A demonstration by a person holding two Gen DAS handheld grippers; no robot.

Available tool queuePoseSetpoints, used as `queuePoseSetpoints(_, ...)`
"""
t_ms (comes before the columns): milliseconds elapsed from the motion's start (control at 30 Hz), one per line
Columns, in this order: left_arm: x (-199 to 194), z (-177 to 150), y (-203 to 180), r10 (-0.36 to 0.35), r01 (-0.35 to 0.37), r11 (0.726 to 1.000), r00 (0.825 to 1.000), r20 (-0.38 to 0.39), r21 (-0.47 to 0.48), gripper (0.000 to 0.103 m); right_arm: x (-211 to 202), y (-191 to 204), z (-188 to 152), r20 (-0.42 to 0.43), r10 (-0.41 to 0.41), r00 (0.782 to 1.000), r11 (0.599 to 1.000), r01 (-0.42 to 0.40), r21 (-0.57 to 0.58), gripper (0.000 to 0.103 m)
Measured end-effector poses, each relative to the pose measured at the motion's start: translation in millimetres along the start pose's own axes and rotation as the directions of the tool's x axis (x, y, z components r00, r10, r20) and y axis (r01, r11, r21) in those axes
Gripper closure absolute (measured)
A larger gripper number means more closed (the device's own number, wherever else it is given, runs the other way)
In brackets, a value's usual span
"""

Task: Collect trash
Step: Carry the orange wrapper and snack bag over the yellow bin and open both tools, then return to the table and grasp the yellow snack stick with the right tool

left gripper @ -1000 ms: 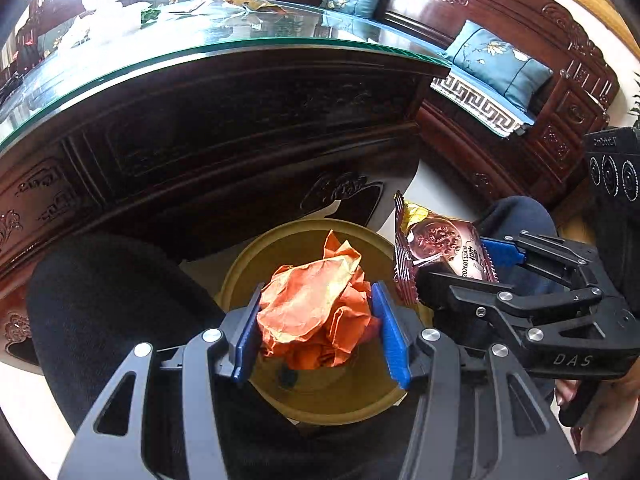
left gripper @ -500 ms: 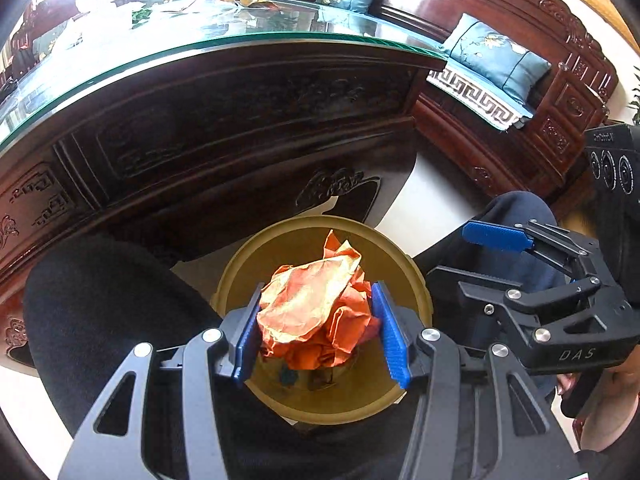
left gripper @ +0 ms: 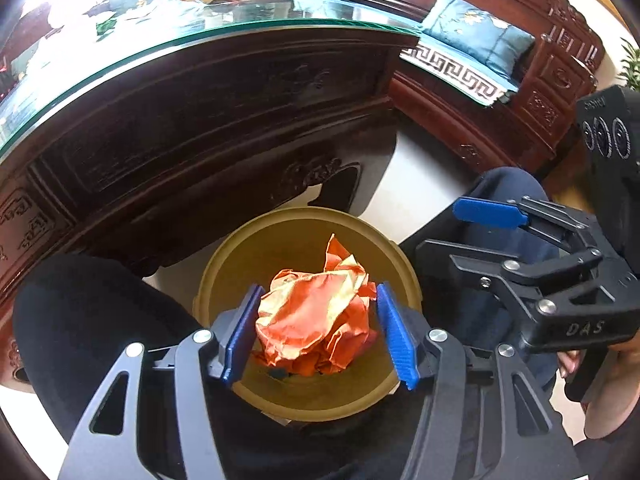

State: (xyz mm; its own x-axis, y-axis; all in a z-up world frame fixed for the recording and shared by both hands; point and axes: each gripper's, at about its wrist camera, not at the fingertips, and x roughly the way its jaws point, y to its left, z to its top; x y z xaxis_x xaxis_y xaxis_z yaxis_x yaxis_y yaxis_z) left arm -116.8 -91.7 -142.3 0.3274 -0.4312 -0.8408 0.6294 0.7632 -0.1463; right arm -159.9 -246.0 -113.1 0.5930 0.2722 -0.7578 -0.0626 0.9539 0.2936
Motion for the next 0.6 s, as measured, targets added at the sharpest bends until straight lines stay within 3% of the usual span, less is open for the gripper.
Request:
queuePoseSetpoints(233,-2.9,4.0,-5.4,-0.001,0.001,0.999,1.0,0.014,0.032,0.029,-3.3,-2.5,3.3,0.012,0.006,1.0,1.0,-0.006,0.009,0.029)
queuePoseSetpoints(600,-16.9,21.9,24.5,0.035,-0.03,0.998,0.996,0.078,-0.06,0.029,-2.6,6.8,31.4,0.051,0.053,0.997,0.998,-0.051,-0.04,0.029)
